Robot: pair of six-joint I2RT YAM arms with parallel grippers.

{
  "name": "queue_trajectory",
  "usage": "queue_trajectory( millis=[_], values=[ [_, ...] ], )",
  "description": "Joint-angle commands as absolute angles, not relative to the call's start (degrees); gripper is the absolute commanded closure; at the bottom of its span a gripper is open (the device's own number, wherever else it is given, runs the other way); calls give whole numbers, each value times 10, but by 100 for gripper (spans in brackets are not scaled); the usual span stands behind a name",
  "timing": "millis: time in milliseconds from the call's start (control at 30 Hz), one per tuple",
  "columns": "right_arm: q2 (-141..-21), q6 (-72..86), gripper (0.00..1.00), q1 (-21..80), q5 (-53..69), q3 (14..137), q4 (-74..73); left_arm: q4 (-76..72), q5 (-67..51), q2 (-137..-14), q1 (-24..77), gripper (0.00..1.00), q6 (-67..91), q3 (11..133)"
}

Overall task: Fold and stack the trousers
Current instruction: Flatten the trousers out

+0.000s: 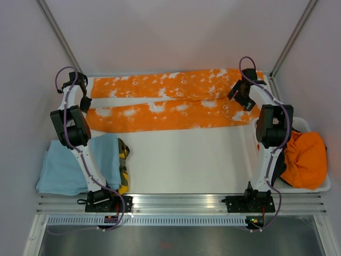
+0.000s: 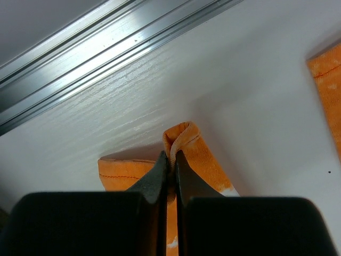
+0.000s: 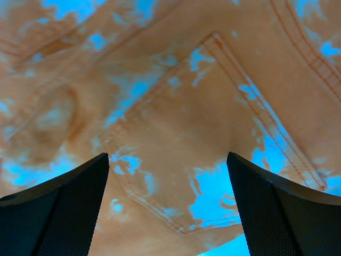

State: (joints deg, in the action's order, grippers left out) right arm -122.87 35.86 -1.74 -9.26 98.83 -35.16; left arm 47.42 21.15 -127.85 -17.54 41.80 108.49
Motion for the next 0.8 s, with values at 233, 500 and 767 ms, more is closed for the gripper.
queue_trajectory(
  millis=[233, 500, 767],
  values=[
    [-1252, 440, 33, -21, -146, 910, -388, 461, 225, -1283, -178, 98, 397, 1078],
    [-1232, 465, 59, -25, -200, 869, -439, 477, 257, -1272, -178, 98, 377, 1071],
    [-1166, 482, 77, -55, -225, 791, -461, 499, 291, -1263, -178, 98, 341, 1071]
  ],
)
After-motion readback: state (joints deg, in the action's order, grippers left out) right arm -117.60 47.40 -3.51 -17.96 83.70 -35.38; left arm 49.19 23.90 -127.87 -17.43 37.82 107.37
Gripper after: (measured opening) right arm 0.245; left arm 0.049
